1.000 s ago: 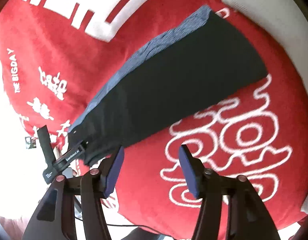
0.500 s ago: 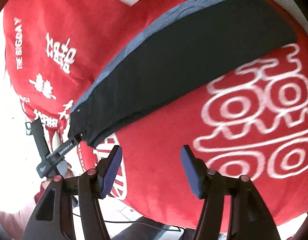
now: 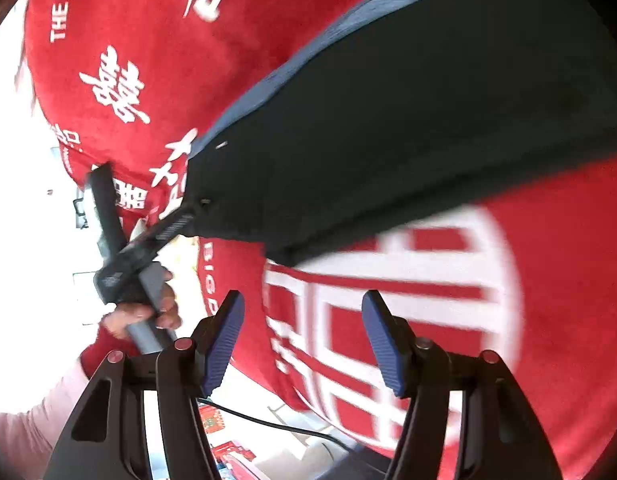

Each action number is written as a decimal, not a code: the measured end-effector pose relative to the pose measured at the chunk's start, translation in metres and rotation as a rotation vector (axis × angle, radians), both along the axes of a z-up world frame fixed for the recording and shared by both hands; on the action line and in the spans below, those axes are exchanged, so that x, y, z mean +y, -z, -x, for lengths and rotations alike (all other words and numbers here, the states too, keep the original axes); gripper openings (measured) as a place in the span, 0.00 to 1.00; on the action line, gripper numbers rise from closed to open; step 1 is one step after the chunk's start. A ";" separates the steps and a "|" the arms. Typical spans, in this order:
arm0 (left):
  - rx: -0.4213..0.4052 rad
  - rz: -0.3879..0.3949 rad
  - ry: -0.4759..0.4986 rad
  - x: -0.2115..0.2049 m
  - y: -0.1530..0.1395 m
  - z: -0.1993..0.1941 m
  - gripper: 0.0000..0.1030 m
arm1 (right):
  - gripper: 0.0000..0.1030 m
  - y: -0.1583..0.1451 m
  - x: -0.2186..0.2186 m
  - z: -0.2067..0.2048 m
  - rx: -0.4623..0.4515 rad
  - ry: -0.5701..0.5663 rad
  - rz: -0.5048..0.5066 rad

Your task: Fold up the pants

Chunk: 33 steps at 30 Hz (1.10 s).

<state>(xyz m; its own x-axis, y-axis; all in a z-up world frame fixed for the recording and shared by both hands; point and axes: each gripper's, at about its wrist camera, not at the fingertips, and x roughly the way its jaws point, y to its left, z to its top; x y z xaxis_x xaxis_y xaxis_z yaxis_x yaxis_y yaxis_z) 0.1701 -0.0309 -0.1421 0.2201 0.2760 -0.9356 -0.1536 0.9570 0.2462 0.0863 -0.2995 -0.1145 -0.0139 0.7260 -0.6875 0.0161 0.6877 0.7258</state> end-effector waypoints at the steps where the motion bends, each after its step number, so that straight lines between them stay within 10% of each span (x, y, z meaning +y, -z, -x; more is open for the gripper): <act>1: 0.022 0.003 -0.010 0.007 0.008 0.001 0.77 | 0.63 0.004 0.013 -0.003 -0.001 -0.003 -0.008; 16: -0.050 0.128 0.042 0.026 0.023 0.012 0.78 | 0.59 0.026 0.055 -0.021 -0.011 0.109 -0.016; 18: -0.047 0.130 0.046 0.026 0.023 0.012 0.78 | 0.40 0.029 0.054 -0.025 0.019 0.138 -0.015; 19: -0.040 0.133 0.048 0.027 0.022 0.011 0.78 | 0.11 0.030 0.054 -0.028 0.041 0.144 0.015; 25: -0.019 0.142 0.072 0.031 0.022 0.011 0.78 | 0.07 -0.001 0.058 -0.019 -0.066 0.090 0.077; 33: -0.031 0.080 0.107 0.021 0.025 0.015 0.81 | 0.06 0.038 0.048 -0.004 0.025 0.130 0.085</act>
